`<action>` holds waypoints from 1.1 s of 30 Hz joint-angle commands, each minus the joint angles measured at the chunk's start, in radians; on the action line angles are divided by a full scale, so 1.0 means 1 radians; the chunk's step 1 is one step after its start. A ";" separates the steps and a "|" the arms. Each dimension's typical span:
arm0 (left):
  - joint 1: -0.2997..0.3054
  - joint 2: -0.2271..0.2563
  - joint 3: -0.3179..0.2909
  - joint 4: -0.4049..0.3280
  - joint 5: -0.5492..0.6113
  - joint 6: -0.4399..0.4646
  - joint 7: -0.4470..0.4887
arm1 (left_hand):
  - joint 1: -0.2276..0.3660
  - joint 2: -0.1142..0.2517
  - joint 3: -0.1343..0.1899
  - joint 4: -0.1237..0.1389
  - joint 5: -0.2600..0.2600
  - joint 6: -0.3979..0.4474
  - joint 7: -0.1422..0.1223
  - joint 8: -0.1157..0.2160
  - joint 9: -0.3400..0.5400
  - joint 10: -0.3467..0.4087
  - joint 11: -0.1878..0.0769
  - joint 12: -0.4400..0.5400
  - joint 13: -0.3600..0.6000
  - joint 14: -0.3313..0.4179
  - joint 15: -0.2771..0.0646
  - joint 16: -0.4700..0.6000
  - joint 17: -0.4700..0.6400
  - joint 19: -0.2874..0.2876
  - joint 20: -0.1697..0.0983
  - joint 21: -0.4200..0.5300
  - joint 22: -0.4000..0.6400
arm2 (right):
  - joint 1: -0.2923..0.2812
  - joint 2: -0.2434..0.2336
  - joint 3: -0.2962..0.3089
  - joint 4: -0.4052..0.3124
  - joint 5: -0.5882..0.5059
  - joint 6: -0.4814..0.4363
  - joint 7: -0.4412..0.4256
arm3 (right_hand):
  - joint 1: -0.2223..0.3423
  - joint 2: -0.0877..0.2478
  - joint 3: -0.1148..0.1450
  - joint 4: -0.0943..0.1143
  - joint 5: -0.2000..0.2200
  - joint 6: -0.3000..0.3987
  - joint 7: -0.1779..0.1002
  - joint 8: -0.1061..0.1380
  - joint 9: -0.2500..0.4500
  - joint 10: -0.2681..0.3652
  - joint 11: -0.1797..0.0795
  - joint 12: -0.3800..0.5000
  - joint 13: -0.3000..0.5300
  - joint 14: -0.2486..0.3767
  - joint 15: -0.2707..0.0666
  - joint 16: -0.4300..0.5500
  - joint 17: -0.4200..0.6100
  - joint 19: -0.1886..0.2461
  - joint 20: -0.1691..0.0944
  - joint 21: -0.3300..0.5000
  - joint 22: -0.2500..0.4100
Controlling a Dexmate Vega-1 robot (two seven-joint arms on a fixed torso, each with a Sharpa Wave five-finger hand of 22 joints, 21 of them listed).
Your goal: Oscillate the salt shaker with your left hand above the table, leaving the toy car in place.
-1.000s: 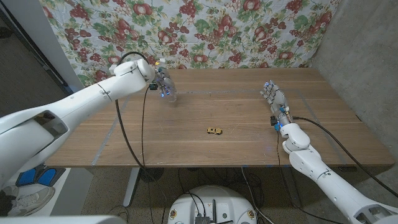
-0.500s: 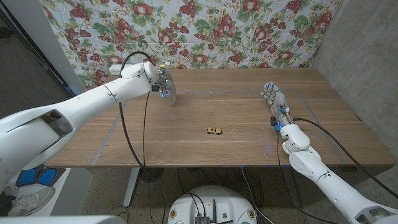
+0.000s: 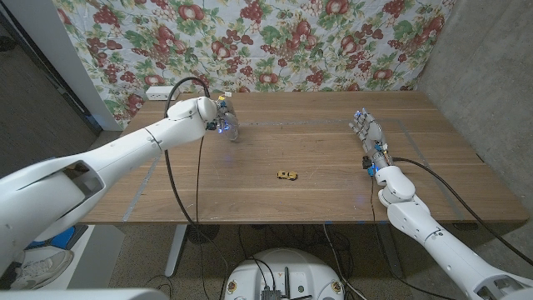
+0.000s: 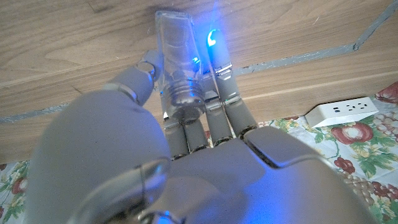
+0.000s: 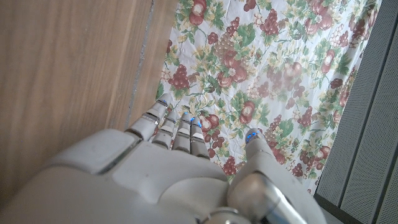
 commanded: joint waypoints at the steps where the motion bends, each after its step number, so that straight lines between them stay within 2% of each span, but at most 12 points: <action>1: 0.046 -0.021 -0.032 0.016 0.020 -0.035 0.050 | 0.147 0.153 0.072 0.066 0.004 -0.005 0.000 0.001 0.004 -0.001 -0.003 0.001 0.002 0.235 -0.321 0.007 0.002 -0.060 -0.153 0.008 -0.001 | 0.010 0.001 -0.003 0.010 0.001 -0.004 0.005 | -0.003 -0.006 0.002 -0.004 0.001 0.008 -0.002 0.002 0.001 0.011 0.002 0.003 -0.001 0.007 0.005 0.006 0.002 0.008 0.004 0.003 0.002; 16: 0.050 -0.044 -0.038 0.062 0.016 -0.069 0.044 | 0.143 0.153 0.074 0.066 0.005 -0.008 -0.001 0.001 0.003 -0.004 -0.005 0.002 0.001 0.235 -0.321 0.008 0.002 -0.064 -0.153 0.012 -0.001 | 0.010 0.003 -0.001 0.016 0.006 -0.003 0.005 | -0.004 -0.006 0.002 -0.005 0.001 0.008 -0.005 0.002 0.001 0.010 0.002 0.003 -0.001 0.008 0.007 0.007 0.001 0.009 0.005 0.003 0.002; 26: 0.053 -0.043 -0.035 0.060 0.028 -0.062 0.046 | 0.140 0.152 0.075 0.066 0.006 -0.021 0.000 -0.004 0.003 -0.016 -0.002 -0.002 0.001 0.234 -0.321 0.008 0.002 -0.068 -0.151 0.014 -0.002 | 0.013 0.004 -0.001 0.016 0.006 -0.003 0.004 | -0.005 -0.005 0.002 -0.005 0.001 0.009 -0.006 0.003 0.001 0.010 0.000 0.003 -0.001 0.006 0.008 0.007 0.000 0.008 0.006 0.003 0.002; 33: 0.041 -0.042 -0.017 0.053 0.056 -0.036 0.023 | 0.131 0.139 0.077 0.061 0.012 -0.073 -0.018 -0.017 -0.003 -0.049 -0.025 -0.009 -0.001 0.225 -0.321 0.006 0.003 -0.076 -0.142 0.018 -0.004 | 0.010 0.003 0.000 0.011 0.000 -0.001 -0.003 | -0.005 -0.005 0.003 -0.006 0.001 0.010 -0.010 0.003 0.001 0.009 0.001 0.003 -0.001 0.005 0.008 0.007 0.000 0.008 0.006 0.003 0.002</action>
